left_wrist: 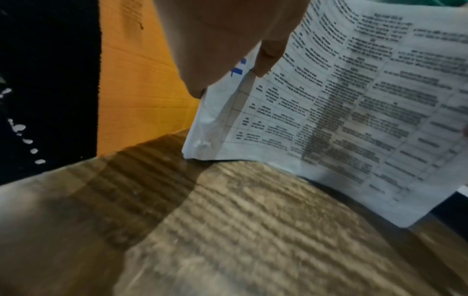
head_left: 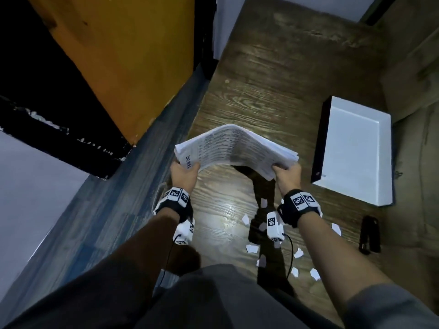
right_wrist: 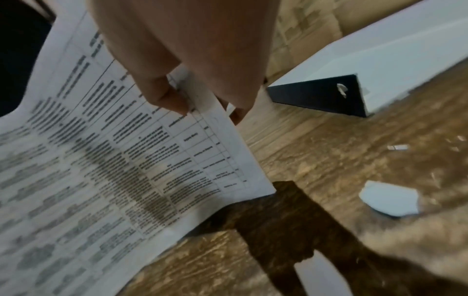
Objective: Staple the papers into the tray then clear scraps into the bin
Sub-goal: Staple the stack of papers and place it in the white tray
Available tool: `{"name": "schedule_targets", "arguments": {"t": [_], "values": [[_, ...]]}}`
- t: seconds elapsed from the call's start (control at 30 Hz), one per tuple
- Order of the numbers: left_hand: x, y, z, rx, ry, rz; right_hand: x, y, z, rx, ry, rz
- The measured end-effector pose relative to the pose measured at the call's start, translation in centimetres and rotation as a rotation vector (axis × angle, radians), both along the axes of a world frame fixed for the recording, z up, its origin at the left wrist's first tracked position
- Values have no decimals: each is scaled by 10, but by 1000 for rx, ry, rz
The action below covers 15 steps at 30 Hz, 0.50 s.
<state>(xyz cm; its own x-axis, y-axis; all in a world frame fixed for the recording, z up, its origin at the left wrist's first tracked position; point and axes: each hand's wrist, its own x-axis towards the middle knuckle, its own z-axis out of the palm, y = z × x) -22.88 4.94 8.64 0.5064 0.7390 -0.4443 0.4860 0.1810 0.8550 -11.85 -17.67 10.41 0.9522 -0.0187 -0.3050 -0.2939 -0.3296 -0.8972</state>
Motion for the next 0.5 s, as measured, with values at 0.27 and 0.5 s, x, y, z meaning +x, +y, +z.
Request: {"name": "schedule_targets", "arguments": {"t": [0.27,0.5], "values": [[45,17,91,448,-147,-411,36,-48,6,-90,93,56],[91,3,177,1098,-35,-906,43,-27,69,-246,-206,409]]}}
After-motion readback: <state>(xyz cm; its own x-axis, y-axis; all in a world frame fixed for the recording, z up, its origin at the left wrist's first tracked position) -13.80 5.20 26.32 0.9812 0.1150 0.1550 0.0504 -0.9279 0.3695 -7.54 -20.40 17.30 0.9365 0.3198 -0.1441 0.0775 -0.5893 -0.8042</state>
